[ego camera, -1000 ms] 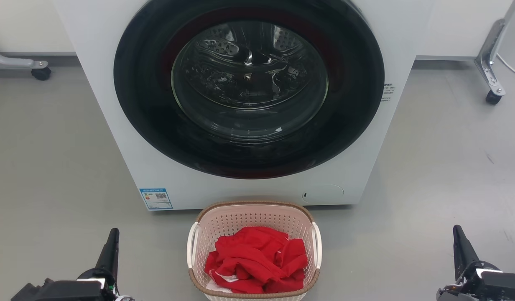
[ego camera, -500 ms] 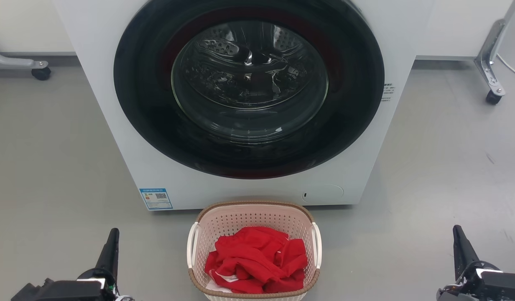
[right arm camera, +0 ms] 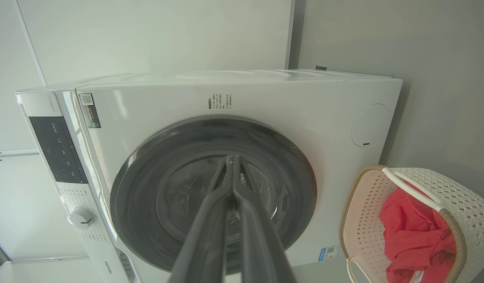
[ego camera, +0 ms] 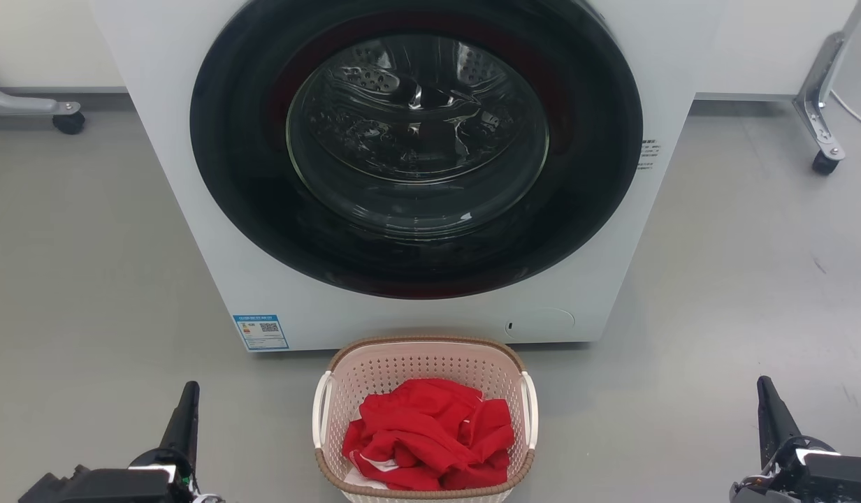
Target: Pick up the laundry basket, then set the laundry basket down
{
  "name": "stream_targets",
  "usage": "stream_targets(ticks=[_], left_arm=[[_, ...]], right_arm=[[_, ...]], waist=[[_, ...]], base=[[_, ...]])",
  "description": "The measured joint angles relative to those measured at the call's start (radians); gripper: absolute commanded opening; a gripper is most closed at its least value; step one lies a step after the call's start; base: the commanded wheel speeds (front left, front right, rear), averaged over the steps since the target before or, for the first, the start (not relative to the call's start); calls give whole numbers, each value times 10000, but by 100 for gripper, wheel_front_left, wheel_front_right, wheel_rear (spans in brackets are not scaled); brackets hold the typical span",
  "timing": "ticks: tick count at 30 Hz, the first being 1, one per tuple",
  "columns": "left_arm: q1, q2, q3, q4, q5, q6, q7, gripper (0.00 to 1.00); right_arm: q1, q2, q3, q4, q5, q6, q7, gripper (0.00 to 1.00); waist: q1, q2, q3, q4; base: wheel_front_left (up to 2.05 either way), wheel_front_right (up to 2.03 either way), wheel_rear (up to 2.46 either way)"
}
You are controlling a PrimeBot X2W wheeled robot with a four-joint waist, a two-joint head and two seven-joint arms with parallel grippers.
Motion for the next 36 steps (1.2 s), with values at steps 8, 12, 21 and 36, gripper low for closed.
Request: stream_targets(ticks=[8,12,21,36], left_arm=[[0,0,0,-2,0,0,0,0],[0,0,-2,-2,0,0,0,0],[0,0,-2,-2,0,0,0,0],[0,0,-2,-4,0,0,0,0]], right_arm=[[0,0,0,0,0,0,0,0],[0,0,0,0,0,0,0,0],[0,0,0,-2,0,0,0,0],[0,0,0,-4,0,0,0,0]], waist=[[0,0,0,0],[0,0,0,0],[0,0,1,0],[0,0,2,0]], base=[[0,0,0],[0,0,0],[0,0,0],[0,0,0]])
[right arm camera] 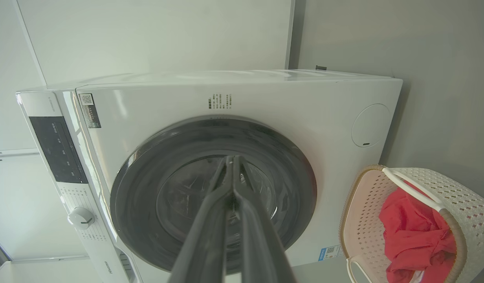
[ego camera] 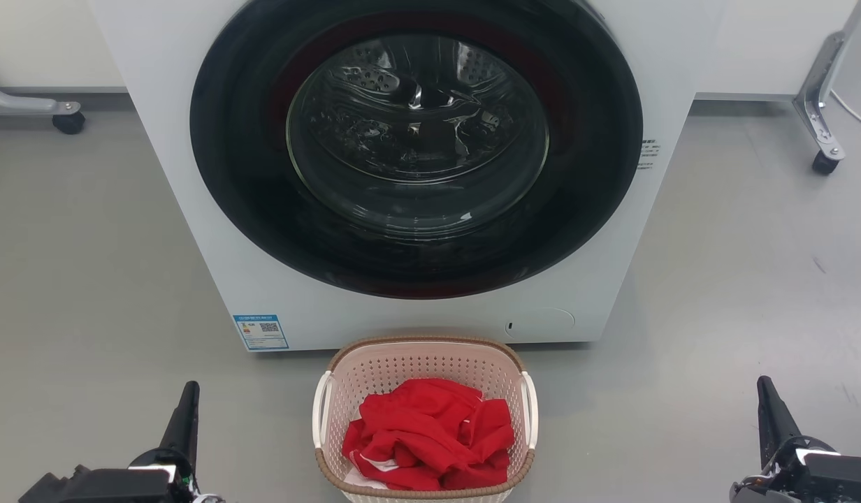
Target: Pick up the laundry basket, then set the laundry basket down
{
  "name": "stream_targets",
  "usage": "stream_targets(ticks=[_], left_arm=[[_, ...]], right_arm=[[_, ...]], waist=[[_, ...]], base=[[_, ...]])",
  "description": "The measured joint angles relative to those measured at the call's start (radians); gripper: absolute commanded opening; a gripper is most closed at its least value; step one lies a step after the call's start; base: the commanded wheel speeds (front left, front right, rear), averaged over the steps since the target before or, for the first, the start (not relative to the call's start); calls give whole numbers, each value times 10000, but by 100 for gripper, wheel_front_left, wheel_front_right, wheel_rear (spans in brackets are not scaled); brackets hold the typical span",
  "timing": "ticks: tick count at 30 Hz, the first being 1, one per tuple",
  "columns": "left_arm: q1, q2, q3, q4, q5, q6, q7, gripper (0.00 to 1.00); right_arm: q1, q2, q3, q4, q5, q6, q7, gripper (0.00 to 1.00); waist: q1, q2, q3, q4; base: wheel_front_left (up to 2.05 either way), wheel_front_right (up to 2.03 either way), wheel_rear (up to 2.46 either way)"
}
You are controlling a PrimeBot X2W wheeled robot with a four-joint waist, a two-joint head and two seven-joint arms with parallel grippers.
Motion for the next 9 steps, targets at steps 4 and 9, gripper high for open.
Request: stream_targets(ticks=[4,9], left_arm=[[0,0,0,0,0,0,0,0],[0,0,0,0,-2,0,0,0]], right_arm=[[0,0,2,0,2,0,0,0],[0,2,2,0,2,0,0,0]], waist=[[0,0,0,0],[0,0,0,0]], base=[[0,0,0],[0,0,0]])
